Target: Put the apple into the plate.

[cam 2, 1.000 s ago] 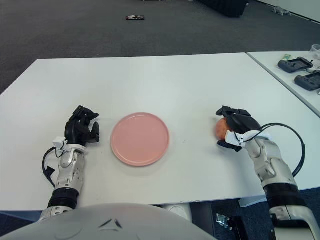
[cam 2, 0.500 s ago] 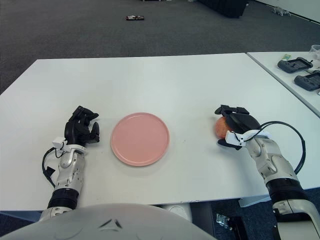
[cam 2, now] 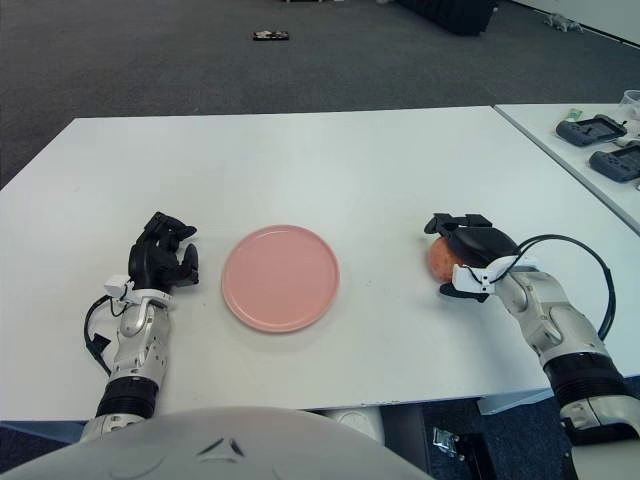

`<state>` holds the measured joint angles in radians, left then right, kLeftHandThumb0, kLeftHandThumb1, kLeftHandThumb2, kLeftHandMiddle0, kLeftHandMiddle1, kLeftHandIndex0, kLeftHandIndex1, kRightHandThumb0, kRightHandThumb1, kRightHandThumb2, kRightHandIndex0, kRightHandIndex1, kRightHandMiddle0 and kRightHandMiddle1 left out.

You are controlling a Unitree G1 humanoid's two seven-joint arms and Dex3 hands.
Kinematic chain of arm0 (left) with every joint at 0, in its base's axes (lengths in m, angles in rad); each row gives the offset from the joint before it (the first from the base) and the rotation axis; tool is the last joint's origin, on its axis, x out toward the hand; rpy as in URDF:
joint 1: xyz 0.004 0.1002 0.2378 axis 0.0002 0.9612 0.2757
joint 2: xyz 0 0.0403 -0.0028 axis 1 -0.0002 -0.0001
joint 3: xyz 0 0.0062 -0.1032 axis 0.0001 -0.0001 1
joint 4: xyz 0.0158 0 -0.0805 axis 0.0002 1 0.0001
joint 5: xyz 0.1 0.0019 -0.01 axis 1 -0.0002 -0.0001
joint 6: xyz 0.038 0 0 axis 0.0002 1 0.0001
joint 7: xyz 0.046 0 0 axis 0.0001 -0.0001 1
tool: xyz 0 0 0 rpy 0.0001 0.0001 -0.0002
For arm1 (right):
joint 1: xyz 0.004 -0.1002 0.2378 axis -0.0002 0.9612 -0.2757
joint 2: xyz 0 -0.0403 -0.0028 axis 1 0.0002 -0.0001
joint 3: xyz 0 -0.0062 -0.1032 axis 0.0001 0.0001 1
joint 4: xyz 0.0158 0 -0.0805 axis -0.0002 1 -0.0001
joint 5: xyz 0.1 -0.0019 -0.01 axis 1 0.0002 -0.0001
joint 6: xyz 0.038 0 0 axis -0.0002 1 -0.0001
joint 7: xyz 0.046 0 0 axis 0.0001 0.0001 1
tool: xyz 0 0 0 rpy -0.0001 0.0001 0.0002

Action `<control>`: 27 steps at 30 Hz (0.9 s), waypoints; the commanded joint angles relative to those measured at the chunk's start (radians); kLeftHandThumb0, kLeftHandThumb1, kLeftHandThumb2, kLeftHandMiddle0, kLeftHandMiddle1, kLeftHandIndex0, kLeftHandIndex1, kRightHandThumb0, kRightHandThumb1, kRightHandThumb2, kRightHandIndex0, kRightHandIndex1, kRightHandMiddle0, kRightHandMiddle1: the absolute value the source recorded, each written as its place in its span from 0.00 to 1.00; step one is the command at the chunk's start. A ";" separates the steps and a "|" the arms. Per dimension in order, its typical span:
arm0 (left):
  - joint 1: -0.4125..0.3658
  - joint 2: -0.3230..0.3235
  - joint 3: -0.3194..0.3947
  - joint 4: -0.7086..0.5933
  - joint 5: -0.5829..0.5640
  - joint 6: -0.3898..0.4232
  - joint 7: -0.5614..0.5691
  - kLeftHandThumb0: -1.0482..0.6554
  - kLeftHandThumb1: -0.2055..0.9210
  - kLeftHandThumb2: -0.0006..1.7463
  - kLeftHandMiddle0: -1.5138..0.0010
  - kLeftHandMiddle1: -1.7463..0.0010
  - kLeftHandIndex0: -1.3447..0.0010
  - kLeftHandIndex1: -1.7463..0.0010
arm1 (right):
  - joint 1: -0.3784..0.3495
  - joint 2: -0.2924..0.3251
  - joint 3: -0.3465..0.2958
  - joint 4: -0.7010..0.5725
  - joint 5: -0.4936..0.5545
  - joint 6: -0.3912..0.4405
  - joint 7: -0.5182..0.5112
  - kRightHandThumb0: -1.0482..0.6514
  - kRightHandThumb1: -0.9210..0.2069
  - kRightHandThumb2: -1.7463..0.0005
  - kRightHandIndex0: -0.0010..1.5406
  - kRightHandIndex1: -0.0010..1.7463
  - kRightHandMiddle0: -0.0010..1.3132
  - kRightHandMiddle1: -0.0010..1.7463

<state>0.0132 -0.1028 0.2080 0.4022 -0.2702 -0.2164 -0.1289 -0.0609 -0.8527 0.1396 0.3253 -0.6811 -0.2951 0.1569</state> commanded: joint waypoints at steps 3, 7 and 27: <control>0.044 -0.013 0.013 0.042 -0.015 0.025 0.008 0.61 0.11 1.00 0.38 0.00 0.47 0.06 | 0.021 -0.019 0.035 -0.005 -0.005 -0.010 0.043 0.30 0.67 0.33 0.00 0.41 0.00 0.70; 0.046 -0.015 0.015 0.040 -0.009 0.025 0.011 0.61 0.11 1.00 0.38 0.00 0.47 0.06 | 0.018 -0.029 0.039 -0.005 -0.007 -0.017 0.040 0.29 0.69 0.30 0.00 0.73 0.01 0.87; 0.046 -0.010 0.017 0.034 0.002 0.030 0.025 0.61 0.11 1.00 0.38 0.00 0.47 0.06 | 0.020 -0.083 0.012 -0.148 -0.001 -0.034 0.106 0.31 0.61 0.20 0.63 1.00 0.51 1.00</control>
<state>0.0155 -0.1101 0.2188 0.3968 -0.2675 -0.2165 -0.1176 -0.0488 -0.9113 0.1575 0.2330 -0.6639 -0.3312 0.2595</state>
